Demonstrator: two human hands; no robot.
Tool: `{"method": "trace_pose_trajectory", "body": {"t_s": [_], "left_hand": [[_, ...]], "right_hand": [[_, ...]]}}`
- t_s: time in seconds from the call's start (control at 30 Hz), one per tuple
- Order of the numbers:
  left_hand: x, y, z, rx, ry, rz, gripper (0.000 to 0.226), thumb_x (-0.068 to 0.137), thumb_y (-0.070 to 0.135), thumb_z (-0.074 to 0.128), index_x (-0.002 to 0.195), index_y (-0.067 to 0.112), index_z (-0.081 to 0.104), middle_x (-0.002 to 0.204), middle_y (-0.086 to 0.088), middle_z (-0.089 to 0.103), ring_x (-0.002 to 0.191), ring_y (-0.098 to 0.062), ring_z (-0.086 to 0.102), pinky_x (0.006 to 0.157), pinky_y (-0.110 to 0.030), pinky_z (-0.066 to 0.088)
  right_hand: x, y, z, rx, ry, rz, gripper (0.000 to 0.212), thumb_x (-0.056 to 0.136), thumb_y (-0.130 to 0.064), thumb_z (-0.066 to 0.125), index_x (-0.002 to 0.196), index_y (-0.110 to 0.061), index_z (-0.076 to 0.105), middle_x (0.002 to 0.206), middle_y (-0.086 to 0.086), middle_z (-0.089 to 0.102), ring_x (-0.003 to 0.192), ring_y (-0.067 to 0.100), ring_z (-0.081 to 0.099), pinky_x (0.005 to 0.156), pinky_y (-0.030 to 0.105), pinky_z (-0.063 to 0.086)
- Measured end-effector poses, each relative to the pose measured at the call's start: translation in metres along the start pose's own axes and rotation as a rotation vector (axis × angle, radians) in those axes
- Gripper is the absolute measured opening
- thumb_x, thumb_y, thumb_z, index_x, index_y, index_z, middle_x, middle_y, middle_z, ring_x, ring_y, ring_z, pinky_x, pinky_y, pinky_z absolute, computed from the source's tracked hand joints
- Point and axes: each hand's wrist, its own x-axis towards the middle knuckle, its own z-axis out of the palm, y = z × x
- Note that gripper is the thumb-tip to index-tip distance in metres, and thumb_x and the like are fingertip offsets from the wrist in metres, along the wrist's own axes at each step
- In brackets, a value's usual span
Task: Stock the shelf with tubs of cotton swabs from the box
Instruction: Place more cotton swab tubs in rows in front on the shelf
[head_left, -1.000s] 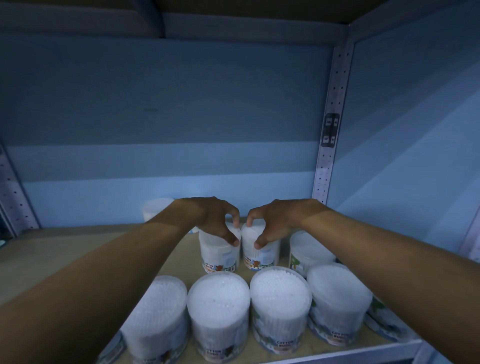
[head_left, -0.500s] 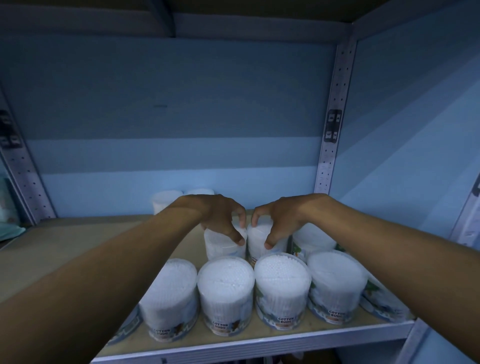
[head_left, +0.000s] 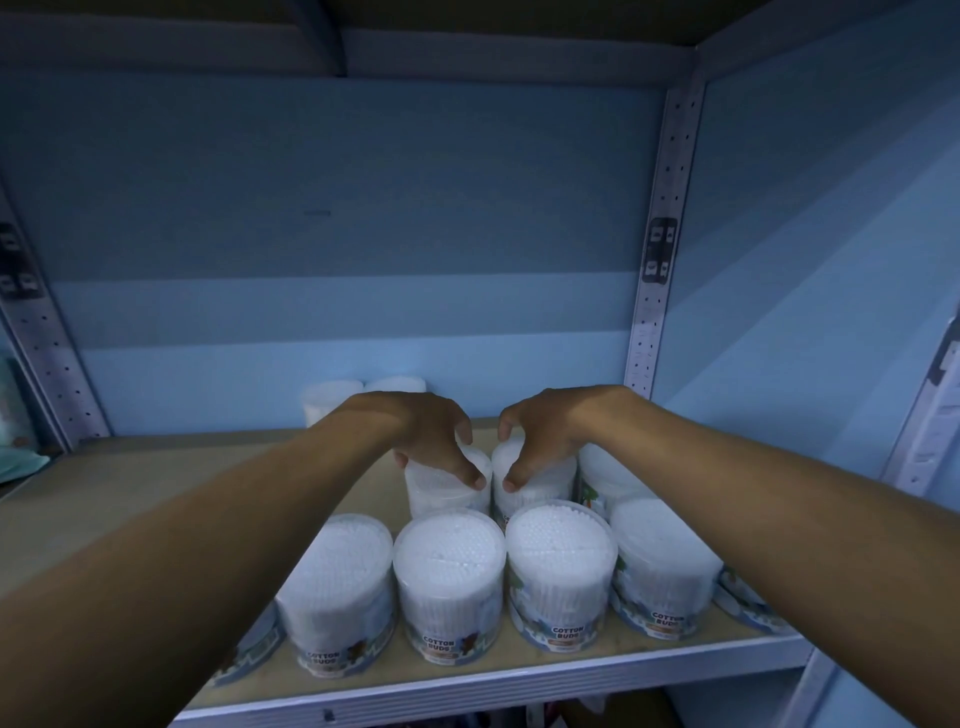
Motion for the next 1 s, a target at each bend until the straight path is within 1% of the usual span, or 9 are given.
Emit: {"method": "trace_pose_trajectory", "body": {"t_s": [0.23, 0.37, 0.5, 0.57, 0.63, 0.7, 0.8, 0.9, 1.0], "left_hand": [[-0.002, 0.003, -0.003, -0.042, -0.017, -0.021, 0.076, 0.072, 0.066, 0.071, 0.134, 0.026, 0.054, 0.137, 0.006, 0.053, 0.085, -0.024, 0.073, 0.084, -0.030, 0.058], [-0.002, 0.001, -0.004, -0.076, -0.026, -0.038, 0.075, 0.073, 0.065, 0.071, 0.134, 0.026, 0.053, 0.136, 0.004, 0.052, 0.083, -0.024, 0.073, 0.081, -0.029, 0.059], [-0.005, 0.001, -0.003, -0.104, -0.037, -0.034, 0.082, 0.075, 0.066, 0.069, 0.146, 0.035, 0.040, 0.146, 0.005, 0.044, 0.091, -0.022, 0.068, 0.088, -0.032, 0.058], [-0.005, 0.002, -0.001, -0.132, -0.055, -0.020, 0.080, 0.078, 0.061, 0.070, 0.146, 0.033, 0.041, 0.149, 0.005, 0.042, 0.105, -0.024, 0.064, 0.085, -0.032, 0.060], [-0.006, 0.004, 0.000, -0.137, -0.063, -0.020, 0.080, 0.078, 0.061, 0.070, 0.146, 0.032, 0.042, 0.149, 0.004, 0.042, 0.107, -0.025, 0.065, 0.084, -0.031, 0.060], [-0.008, 0.005, -0.001, -0.124, -0.069, -0.026, 0.080, 0.078, 0.062, 0.069, 0.147, 0.032, 0.040, 0.150, 0.004, 0.041, 0.092, -0.023, 0.070, 0.086, -0.030, 0.058], [-0.012, 0.007, -0.003, -0.108, -0.062, -0.028, 0.080, 0.080, 0.062, 0.067, 0.148, 0.032, 0.039, 0.152, 0.005, 0.040, 0.070, -0.015, 0.067, 0.091, -0.029, 0.056], [-0.015, 0.007, -0.003, -0.110, -0.055, -0.021, 0.078, 0.081, 0.061, 0.067, 0.148, 0.031, 0.039, 0.152, 0.005, 0.040, 0.066, -0.011, 0.063, 0.091, -0.028, 0.056], [-0.015, 0.008, -0.003, -0.104, -0.059, -0.021, 0.079, 0.081, 0.061, 0.067, 0.149, 0.031, 0.039, 0.152, 0.005, 0.039, 0.068, -0.012, 0.064, 0.090, -0.028, 0.056]], "right_hand": [[-0.004, 0.002, -0.004, 0.020, -0.057, -0.028, 0.089, 0.077, -0.051, 0.079, 0.151, -0.033, 0.032, 0.150, -0.007, 0.042, 0.134, 0.019, 0.045, 0.108, 0.037, 0.040], [-0.004, 0.002, -0.003, 0.045, -0.054, -0.031, 0.083, 0.082, -0.057, 0.072, 0.151, -0.034, 0.033, 0.152, -0.008, 0.041, 0.135, 0.017, 0.044, 0.111, 0.037, 0.037], [-0.005, 0.001, -0.002, 0.043, -0.021, -0.017, 0.079, 0.082, -0.067, 0.065, 0.149, -0.032, 0.040, 0.151, -0.007, 0.042, 0.131, 0.021, 0.049, 0.106, 0.036, 0.042], [-0.005, 0.000, -0.001, 0.044, -0.025, -0.020, 0.077, 0.082, -0.063, 0.068, 0.148, -0.032, 0.043, 0.149, -0.007, 0.044, 0.128, 0.021, 0.051, 0.103, 0.035, 0.045], [-0.005, -0.001, -0.003, 0.044, -0.022, -0.026, 0.075, 0.083, -0.057, 0.071, 0.147, -0.031, 0.044, 0.148, -0.006, 0.044, 0.128, 0.021, 0.051, 0.102, 0.034, 0.047], [-0.006, -0.003, -0.004, 0.043, -0.027, -0.031, 0.073, 0.083, -0.053, 0.072, 0.146, -0.030, 0.045, 0.146, -0.006, 0.045, 0.127, 0.020, 0.052, 0.101, 0.034, 0.048], [-0.009, -0.006, -0.005, 0.027, -0.046, -0.034, 0.070, 0.084, -0.053, 0.071, 0.145, -0.029, 0.045, 0.142, -0.006, 0.048, 0.123, 0.019, 0.052, 0.099, 0.034, 0.048], [-0.010, -0.007, -0.004, 0.026, -0.040, -0.034, 0.069, 0.084, -0.055, 0.069, 0.144, -0.031, 0.045, 0.142, -0.007, 0.048, 0.122, 0.019, 0.052, 0.101, 0.036, 0.048], [-0.012, -0.007, -0.004, 0.036, -0.037, -0.033, 0.067, 0.084, -0.053, 0.069, 0.143, -0.031, 0.045, 0.137, -0.007, 0.050, 0.120, 0.019, 0.053, 0.099, 0.035, 0.048]]}}
